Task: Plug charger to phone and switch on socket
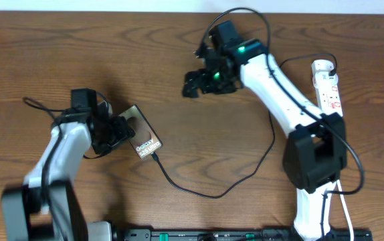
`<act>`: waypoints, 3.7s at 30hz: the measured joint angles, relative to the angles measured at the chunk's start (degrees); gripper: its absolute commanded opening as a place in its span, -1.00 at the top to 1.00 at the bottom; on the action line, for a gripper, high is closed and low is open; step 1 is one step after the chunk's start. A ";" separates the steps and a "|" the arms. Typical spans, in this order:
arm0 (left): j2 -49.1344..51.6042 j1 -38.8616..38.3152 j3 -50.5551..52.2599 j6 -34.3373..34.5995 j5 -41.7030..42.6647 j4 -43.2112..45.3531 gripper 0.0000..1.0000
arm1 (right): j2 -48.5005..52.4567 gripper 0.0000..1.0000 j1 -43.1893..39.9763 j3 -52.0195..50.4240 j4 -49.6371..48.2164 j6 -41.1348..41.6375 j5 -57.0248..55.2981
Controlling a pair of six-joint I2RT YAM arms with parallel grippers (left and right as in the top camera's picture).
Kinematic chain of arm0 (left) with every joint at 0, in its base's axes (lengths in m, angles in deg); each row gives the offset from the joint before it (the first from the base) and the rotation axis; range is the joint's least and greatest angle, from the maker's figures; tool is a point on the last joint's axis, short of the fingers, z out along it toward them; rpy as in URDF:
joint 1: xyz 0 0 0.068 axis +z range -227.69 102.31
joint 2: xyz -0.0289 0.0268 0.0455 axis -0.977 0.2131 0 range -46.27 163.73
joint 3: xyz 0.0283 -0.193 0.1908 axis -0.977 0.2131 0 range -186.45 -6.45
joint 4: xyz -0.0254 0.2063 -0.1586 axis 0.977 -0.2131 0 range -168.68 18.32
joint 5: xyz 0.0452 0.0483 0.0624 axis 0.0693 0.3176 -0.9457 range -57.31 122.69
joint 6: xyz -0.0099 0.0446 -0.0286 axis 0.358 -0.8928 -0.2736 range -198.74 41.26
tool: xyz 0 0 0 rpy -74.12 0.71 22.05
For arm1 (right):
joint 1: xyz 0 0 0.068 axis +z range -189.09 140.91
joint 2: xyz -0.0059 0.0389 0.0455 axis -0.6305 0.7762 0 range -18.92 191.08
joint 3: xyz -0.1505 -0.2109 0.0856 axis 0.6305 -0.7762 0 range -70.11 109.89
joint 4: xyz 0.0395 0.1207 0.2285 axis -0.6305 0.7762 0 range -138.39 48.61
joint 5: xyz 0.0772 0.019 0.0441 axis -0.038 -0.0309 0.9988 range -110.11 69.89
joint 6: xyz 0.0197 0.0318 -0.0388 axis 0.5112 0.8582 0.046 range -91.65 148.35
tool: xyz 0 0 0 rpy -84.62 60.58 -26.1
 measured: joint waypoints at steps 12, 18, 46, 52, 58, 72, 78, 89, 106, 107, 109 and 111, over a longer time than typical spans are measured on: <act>-42.99 0.02 -1.09 0.63 4.66 -2.99 -0.76 | -24.33 -0.99 -30.29 4.83 7.39 7.39 -29.09; -46.25 0.04 -1.09 0.63 4.81 -4.31 -0.77 | -21.84 -0.98 -51.98 4.98 5.86 -1.77 -14.62; -45.88 0.04 -1.09 0.63 4.76 -5.38 -0.78 | 10.56 -0.98 -49.55 5.01 5.51 -26.03 2.91; -45.88 0.04 -1.09 0.63 4.76 -5.53 -0.77 | 10.56 -0.99 -49.55 5.01 4.52 -24.79 1.33; -45.88 0.04 -1.09 0.63 4.76 -5.53 -0.77 | 10.56 -0.99 -49.51 5.01 3.93 -24.39 1.62; -44.94 0.04 -1.09 0.63 4.76 -6.19 -0.77 | 10.56 -0.99 -47.23 5.01 1.81 -22.16 0.61; -42.62 0.04 -1.09 0.63 4.76 -6.40 -0.78 | 10.56 -0.98 -47.06 5.01 1.81 -21.31 0.00; -42.18 0.04 -1.09 0.63 4.76 -6.60 -0.78 | 10.56 -0.99 -46.75 4.31 1.84 -20.39 -0.85; -42.18 0.04 -1.09 0.63 4.76 -6.80 -0.78 | 8.48 -0.98 -46.82 -2.71 -5.84 -19.78 -1.97; -42.18 0.04 -1.09 0.63 4.76 -6.80 -0.78 | 8.46 -0.99 -46.82 -2.71 -5.84 -19.61 -1.95; -42.18 0.04 -1.09 0.63 4.76 -6.80 -0.78 | 8.46 -0.99 -46.82 -2.73 -5.81 -19.37 -1.90; -42.18 0.04 -1.09 0.63 4.76 -6.82 -0.78 | 8.44 -0.98 -46.82 -2.71 -5.73 -19.37 -1.81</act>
